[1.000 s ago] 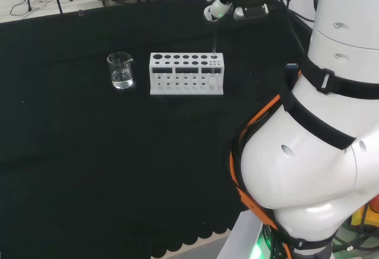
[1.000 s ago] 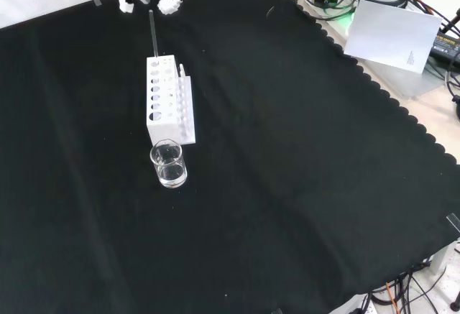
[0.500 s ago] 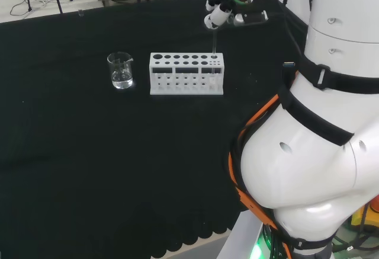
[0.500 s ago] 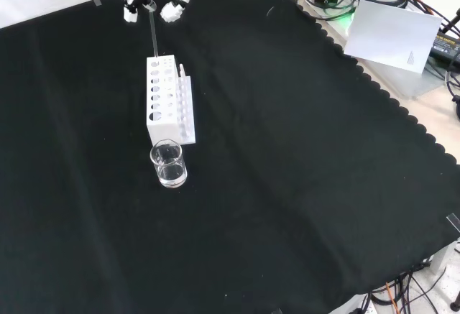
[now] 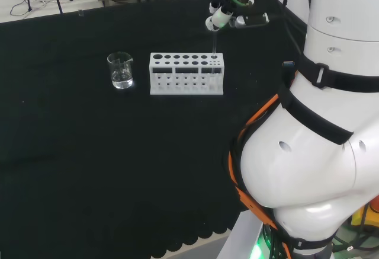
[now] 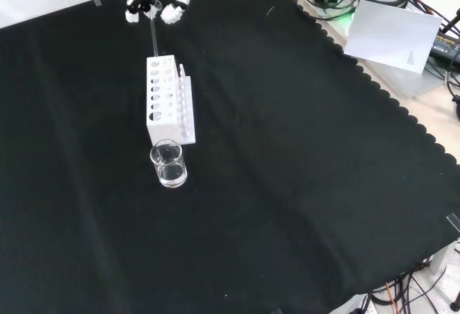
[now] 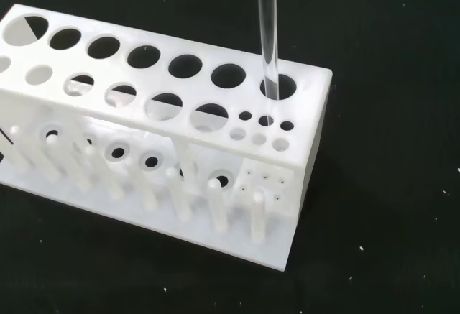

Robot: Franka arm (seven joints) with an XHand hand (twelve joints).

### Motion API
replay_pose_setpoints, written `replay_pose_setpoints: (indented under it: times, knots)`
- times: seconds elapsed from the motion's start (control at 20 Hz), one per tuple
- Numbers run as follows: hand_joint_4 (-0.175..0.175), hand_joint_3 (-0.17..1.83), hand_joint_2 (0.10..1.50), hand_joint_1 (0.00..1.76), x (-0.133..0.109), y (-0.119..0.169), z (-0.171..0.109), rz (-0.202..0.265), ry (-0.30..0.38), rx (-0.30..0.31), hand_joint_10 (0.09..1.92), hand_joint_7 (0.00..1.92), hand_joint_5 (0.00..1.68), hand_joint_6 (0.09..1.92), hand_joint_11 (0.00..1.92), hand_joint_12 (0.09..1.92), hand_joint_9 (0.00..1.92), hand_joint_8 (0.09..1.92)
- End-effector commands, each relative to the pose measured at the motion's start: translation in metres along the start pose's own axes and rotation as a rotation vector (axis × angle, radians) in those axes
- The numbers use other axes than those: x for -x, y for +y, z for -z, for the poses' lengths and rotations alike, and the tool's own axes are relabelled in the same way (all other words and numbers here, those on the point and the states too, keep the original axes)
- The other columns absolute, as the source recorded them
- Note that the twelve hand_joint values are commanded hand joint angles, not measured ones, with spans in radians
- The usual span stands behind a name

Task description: Take the glass rod from the white test tube rack.

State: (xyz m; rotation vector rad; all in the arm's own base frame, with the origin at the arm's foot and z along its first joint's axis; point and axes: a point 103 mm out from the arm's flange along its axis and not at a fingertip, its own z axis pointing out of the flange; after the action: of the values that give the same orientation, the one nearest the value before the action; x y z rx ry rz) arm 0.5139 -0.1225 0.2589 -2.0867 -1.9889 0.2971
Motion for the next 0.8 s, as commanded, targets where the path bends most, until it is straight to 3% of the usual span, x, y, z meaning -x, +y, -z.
replay_pose_setpoints:
  times: [0.05, 0.35, 0.65, 0.75, 0.8]
  knots:
    - [-0.175, 0.68, 0.86, 0.80, -0.001, 0.001, 0.000, 0.006, -0.005, -0.007, 0.88, 1.00, 0.39, 0.72, 0.58, 1.37, 1.21, 0.90]
    - [-0.175, 0.70, 0.84, 0.93, -0.007, 0.015, -0.005, 0.029, 0.015, -0.003, 0.83, 1.04, 0.48, 0.89, 0.66, 1.33, 1.27, 0.89]
    - [-0.175, 0.78, 0.78, 1.09, -0.011, 0.024, -0.010, 0.032, -0.020, 0.035, 0.82, 1.10, 0.64, 0.99, 0.91, 1.25, 1.38, 0.93]
    - [-0.175, 0.46, 0.96, 1.11, -0.011, 0.030, -0.016, 0.033, -0.023, 0.051, 0.83, 1.13, 0.76, 1.17, 1.01, 1.22, 1.42, 0.96]
    - [-0.175, 0.31, 1.02, 1.16, -0.010, 0.031, -0.016, 0.032, -0.024, 0.066, 0.85, 1.07, 0.82, 1.17, 1.06, 1.21, 1.44, 1.02]
